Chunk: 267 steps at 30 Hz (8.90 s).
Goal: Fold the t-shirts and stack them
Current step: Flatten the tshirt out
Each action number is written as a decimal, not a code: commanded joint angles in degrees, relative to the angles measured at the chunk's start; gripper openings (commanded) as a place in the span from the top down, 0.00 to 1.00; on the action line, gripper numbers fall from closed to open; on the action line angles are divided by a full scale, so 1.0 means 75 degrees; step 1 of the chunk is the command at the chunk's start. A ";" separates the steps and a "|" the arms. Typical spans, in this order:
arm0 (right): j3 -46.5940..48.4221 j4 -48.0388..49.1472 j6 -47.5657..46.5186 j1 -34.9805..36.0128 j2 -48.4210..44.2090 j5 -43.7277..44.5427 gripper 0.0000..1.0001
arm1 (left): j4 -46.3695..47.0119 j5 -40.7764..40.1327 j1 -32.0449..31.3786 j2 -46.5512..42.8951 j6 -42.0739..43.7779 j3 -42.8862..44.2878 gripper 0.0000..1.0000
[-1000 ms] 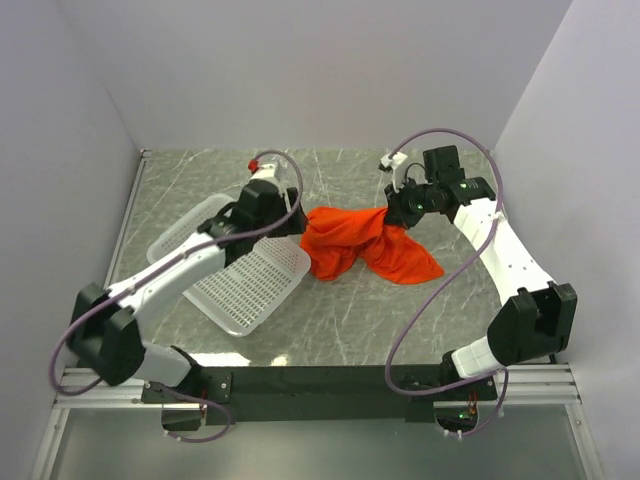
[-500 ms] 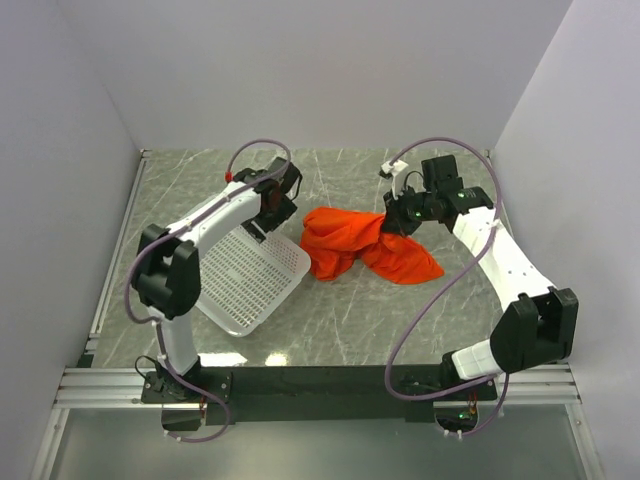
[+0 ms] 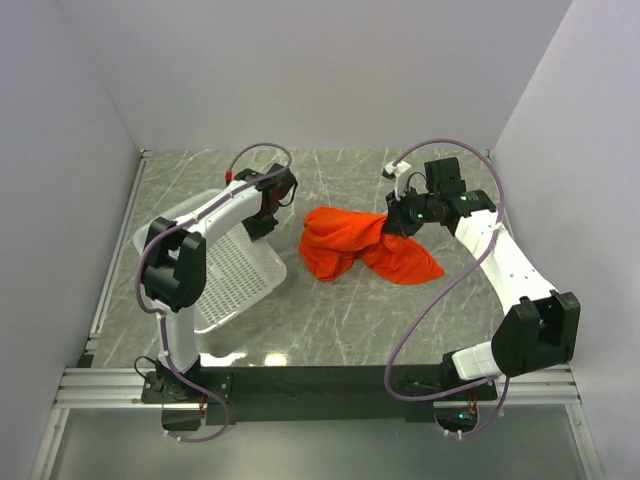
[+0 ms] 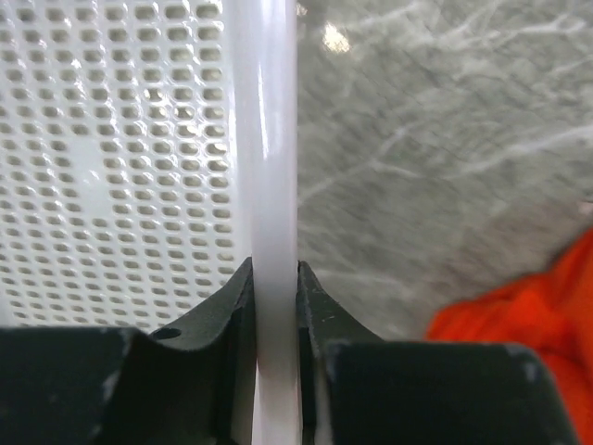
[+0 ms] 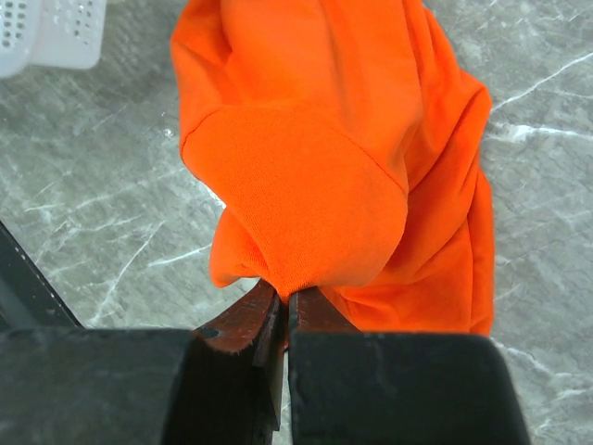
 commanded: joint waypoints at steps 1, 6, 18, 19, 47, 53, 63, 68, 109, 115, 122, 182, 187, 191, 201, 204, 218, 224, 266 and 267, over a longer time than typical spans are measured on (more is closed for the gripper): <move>0.0014 0.0263 0.0039 -0.0107 -0.0314 -0.0180 1.00 | 0.0591 -0.1113 0.0095 -0.0186 0.1957 -0.0307 1.00; -0.0033 0.0287 0.0050 -0.0130 -0.0291 -0.0227 1.00 | 0.3107 -0.0192 0.0551 -0.1239 0.5506 -0.1901 1.00; 0.0049 0.0240 0.0085 -0.0131 -0.0138 -0.0438 1.00 | 0.4952 0.0855 0.2017 -0.0904 0.9474 -0.1821 0.99; 0.0060 0.0228 0.0074 -0.0130 -0.0150 -0.0426 1.00 | 0.4976 0.0797 0.2064 -0.0797 0.9522 -0.1739 0.99; 0.1174 -0.0815 -0.0161 -0.0131 0.0354 -0.1539 0.98 | 0.9348 0.6303 -0.0606 -0.5521 1.0308 -0.5911 0.21; 0.1174 -0.0722 0.0038 -0.0130 0.0284 -0.1680 0.98 | 0.9335 0.6421 -0.1262 -0.4362 1.0471 -0.5184 0.25; 0.1115 -0.0592 0.0308 -0.0154 0.0026 -0.1703 0.98 | 0.9207 0.5368 -0.2201 -0.2907 1.0472 -0.4225 0.51; 0.1360 -0.1036 -0.0100 -0.0189 -0.0173 -0.1622 0.99 | 0.8926 0.5121 -0.2201 -0.2670 1.0250 -0.3778 1.00; 0.3142 0.1025 0.1749 0.1765 0.0128 -0.1473 1.00 | 0.6818 0.2897 -0.2248 -0.8646 0.6725 -0.3389 0.99; 0.5049 0.1166 0.2605 0.2963 0.3489 0.0627 0.52 | 0.6875 0.1854 -0.2225 -0.9081 0.5285 -0.5076 0.86; 0.3708 -0.0063 0.0605 0.1922 0.2723 -0.0587 0.31 | 0.6290 0.1289 -0.2131 -0.8602 0.3454 -0.6003 0.26; -0.2904 -0.0898 -0.1228 0.4193 -0.0350 0.1343 0.37 | 0.5386 0.3515 -0.0748 -0.2272 0.3675 -0.3613 0.99; -0.2881 -0.0885 -0.1063 0.4334 -0.0056 0.1472 0.50 | 0.5469 0.3492 -0.0725 -0.2483 0.3616 -0.3847 0.99; -0.2706 -0.1166 -0.1121 0.4299 -0.0220 0.1543 0.69 | 0.5550 0.3445 -0.0620 -0.2729 0.3651 -0.4046 0.99; -0.1733 -0.2711 -0.1929 0.3061 -0.1063 0.0958 1.00 | 0.5749 0.3421 -0.0292 -0.3432 0.4061 -0.4386 0.99; -0.1370 -0.3040 -0.2386 0.2473 -0.1228 0.0711 1.00 | 0.5820 0.3445 -0.0139 -0.3783 0.4354 -0.4503 0.99; 0.0000 -0.3159 -0.4485 -0.0645 -0.0515 0.1074 1.00 | 0.5949 0.4006 0.1067 -0.4769 0.5643 -0.4516 0.99; 0.0727 -0.2902 -0.4274 -0.0986 -0.0267 0.1132 1.00 | 0.6043 0.4347 0.1466 -0.5003 0.5866 -0.4597 0.99; 0.7373 -0.0475 -0.0055 -0.4724 -0.1145 -0.0964 1.00 | 0.7812 0.3595 0.2205 -0.7476 0.7343 -0.1352 0.99; 0.7350 -0.0452 -0.0078 -0.4736 -0.1227 -0.1035 1.00 | 0.7835 0.3644 0.2205 -0.7476 0.7320 -0.1294 0.99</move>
